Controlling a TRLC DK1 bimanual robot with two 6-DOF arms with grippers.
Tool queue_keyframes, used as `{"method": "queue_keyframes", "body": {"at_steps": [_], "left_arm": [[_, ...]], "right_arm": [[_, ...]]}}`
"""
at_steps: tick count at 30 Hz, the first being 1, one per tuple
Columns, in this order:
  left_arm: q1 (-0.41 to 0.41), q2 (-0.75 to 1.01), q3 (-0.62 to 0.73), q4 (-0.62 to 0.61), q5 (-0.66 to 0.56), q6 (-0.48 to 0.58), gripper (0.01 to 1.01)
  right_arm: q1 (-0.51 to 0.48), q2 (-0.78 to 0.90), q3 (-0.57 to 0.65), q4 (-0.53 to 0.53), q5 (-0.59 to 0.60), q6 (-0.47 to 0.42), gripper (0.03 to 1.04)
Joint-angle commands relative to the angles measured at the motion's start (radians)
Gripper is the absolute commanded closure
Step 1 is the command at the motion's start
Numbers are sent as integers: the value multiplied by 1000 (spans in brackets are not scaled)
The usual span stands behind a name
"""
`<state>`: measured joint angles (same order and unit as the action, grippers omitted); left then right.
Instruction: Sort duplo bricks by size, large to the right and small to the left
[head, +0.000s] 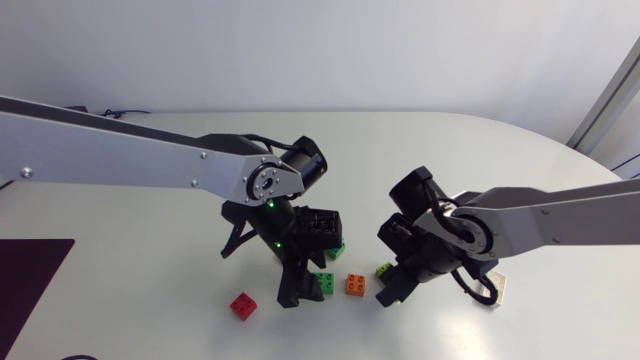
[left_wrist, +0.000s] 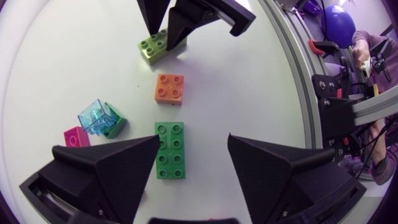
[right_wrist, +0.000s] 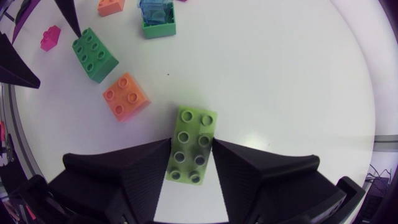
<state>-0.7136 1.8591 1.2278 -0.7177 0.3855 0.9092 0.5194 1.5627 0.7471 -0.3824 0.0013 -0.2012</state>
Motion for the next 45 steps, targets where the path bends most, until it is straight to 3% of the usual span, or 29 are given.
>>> {"method": "queue_keyframes", "body": {"at_steps": [1,6,16,22,23,25,26,27,29,31,34,40,45], "left_arm": [[-4,29,-25,4,7,28,484],[-7,48,-30,9,4,28,482],[-14,80,-53,32,0,25,482],[-24,97,-70,47,-7,23,487],[-29,101,-70,50,-10,22,521],[-33,104,-68,60,-17,19,674],[-37,107,-67,63,-20,17,751],[-38,107,-63,67,-22,11,811],[-38,109,-63,73,-31,5,875],[-33,103,-63,75,-33,3,869],[-14,60,-62,73,-31,3,746],[0,31,-62,72,-39,8,282],[6,26,-62,101,-66,3,167]], "right_arm": [[-15,28,-40,2,9,3,795],[-87,-16,-66,4,14,-43,807],[-424,-18,-48,34,43,-188,805],[-486,-38,-74,48,45,-214,785],[-486,-50,-77,46,42,-213,700],[-486,-92,-78,31,35,-208,280],[-486,-115,-75,20,29,-205,116],[-484,-138,-75,17,23,-205,67],[-484,-182,-69,-6,2,-204,67],[-483,-211,-69,-21,-15,-207,67],[-478,-228,-86,-29,-24,-210,67],[-475,-225,-103,-21,-30,-216,67],[-473,-224,-109,-18,-30,-216,67]]}}
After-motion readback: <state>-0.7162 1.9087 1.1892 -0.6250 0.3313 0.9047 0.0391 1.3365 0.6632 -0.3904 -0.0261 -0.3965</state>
